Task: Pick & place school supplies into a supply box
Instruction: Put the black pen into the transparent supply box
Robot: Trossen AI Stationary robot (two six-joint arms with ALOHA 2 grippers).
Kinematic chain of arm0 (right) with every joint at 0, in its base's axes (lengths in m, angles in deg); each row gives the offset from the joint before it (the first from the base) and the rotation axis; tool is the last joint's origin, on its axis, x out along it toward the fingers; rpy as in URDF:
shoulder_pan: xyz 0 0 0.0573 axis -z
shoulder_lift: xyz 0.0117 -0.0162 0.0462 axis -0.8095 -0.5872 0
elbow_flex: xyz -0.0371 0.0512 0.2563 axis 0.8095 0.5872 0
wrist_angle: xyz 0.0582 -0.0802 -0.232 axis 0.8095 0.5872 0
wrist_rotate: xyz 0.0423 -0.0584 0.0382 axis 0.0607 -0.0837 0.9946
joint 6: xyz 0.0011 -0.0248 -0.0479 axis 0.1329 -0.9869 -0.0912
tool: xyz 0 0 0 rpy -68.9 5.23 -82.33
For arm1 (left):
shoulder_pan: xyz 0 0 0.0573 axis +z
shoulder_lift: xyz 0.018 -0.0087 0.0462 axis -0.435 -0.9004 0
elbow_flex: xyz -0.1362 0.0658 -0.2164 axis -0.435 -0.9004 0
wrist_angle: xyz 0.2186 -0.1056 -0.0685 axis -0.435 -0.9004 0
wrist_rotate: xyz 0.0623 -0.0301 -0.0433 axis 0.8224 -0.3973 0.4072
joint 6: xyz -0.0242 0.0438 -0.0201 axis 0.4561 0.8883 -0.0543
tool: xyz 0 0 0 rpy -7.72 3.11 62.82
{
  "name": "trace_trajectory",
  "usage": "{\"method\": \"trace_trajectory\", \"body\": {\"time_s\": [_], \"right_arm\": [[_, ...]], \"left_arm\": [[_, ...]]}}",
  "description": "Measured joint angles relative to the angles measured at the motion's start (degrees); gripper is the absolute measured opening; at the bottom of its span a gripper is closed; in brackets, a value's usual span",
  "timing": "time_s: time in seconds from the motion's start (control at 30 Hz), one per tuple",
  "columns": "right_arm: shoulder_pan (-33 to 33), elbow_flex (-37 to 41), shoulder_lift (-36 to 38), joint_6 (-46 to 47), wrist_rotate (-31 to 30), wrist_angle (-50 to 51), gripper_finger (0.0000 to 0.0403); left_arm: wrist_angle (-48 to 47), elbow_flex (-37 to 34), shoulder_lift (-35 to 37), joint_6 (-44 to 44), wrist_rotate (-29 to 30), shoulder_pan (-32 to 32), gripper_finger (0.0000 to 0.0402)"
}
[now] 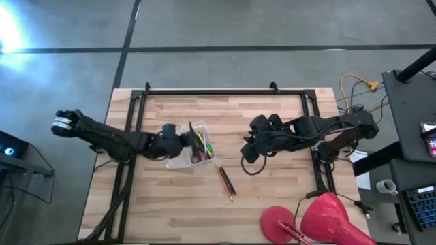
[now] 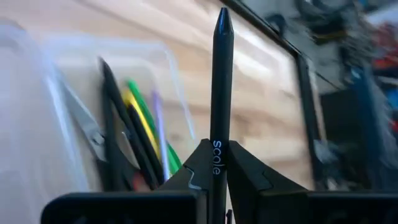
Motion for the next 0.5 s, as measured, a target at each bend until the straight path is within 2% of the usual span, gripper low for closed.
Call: {"method": "trace_trajectory", "body": {"time_s": [0.1,0.17,0.33,0.5], "right_arm": [[0.00,0.00,-0.41,0.29,-0.17,0.04,0.0127],[0.00,0.03,-0.55,0.34,-0.17,0.02,0.0125],[0.04,0.22,-0.90,0.67,-0.19,0.10,0.0123],[-0.15,1.15,-0.90,-3.44,-0.17,0.14,0.0129]], "left_arm": [[-9.45,5.01,-2.27,-1.02,-1.83,2.86,0.0030],[-12.59,7.80,-4.07,0.04,-4.36,3.87,0.0052],[-14.16,12.36,-7.66,2.49,-6.77,4.26,0.0091],[-17.13,15.73,-8.79,3.41,-7.73,4.20,0.0100]]}}
